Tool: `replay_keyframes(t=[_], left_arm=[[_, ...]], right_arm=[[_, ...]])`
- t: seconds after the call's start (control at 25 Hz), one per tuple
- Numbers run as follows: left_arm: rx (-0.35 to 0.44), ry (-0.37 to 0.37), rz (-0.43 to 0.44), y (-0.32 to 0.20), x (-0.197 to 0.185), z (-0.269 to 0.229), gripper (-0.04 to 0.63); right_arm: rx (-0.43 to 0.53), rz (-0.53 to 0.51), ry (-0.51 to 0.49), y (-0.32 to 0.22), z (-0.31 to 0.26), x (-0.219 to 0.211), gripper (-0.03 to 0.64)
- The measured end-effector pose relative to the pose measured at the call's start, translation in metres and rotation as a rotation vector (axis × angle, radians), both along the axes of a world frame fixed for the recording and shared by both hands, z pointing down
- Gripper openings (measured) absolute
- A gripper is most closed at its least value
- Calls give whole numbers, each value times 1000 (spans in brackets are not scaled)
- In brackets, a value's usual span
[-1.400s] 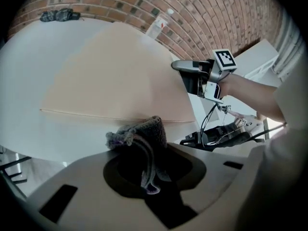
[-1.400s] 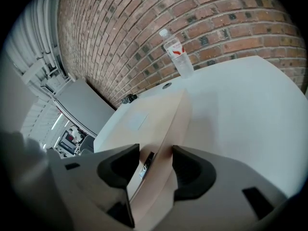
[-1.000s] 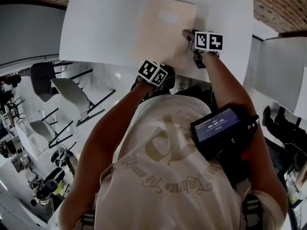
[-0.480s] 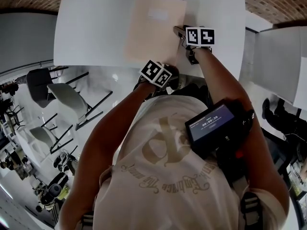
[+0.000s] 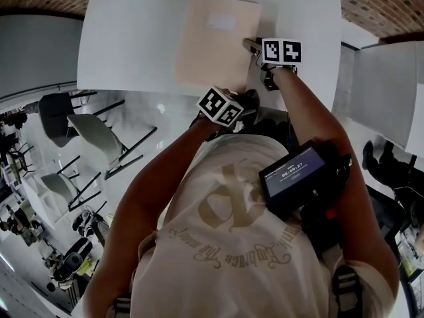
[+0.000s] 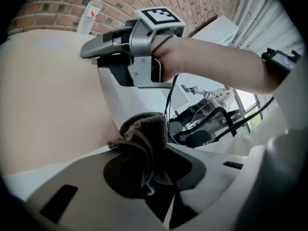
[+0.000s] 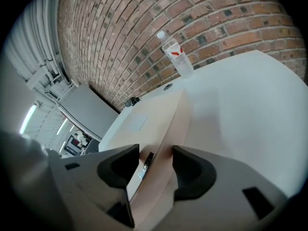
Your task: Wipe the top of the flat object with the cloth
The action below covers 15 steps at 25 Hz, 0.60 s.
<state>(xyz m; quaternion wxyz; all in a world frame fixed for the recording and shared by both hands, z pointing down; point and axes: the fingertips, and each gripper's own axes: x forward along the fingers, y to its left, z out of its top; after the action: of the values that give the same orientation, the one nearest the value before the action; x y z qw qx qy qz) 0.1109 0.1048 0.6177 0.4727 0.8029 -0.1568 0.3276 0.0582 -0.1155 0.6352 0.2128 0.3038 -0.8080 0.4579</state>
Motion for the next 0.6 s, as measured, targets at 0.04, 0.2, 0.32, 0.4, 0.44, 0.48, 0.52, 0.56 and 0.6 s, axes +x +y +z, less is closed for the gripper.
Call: replay_keyframes(t=[0.04, 0.2, 0.32, 0.4, 0.44, 0.48, 0.52, 0.56, 0.6], left_arm=[[13, 7, -5, 0, -1, -4, 101], [70, 64, -68, -4, -11, -27, 103], [115, 91, -148, -10, -28, -42, 103], [146, 104, -216, -16, -42, -51, 103], [165, 110, -256, -21, -50, -55, 103], [188, 113, -298, -27, -59, -59, 103], [218, 112, -340, -33, -69, -64, 103], [258, 104, -379, -39, -79, -68, 103], [302, 88, -415, -46, -89, -73, 103]], right_arm=[[-4, -1, -16, 0, -1, 1, 224], [14, -39, -27, 4, -5, 7, 224], [44, -25, -50, 7, -16, 14, 218], [81, 3, -70, 7, -29, 23, 184], [110, 6, -72, 7, -37, 27, 150], [145, -2, -71, 8, -45, 29, 119], [186, -19, -70, 9, -54, 30, 94], [231, -44, -73, 11, -65, 30, 82], [275, -74, -80, 14, -76, 28, 75]])
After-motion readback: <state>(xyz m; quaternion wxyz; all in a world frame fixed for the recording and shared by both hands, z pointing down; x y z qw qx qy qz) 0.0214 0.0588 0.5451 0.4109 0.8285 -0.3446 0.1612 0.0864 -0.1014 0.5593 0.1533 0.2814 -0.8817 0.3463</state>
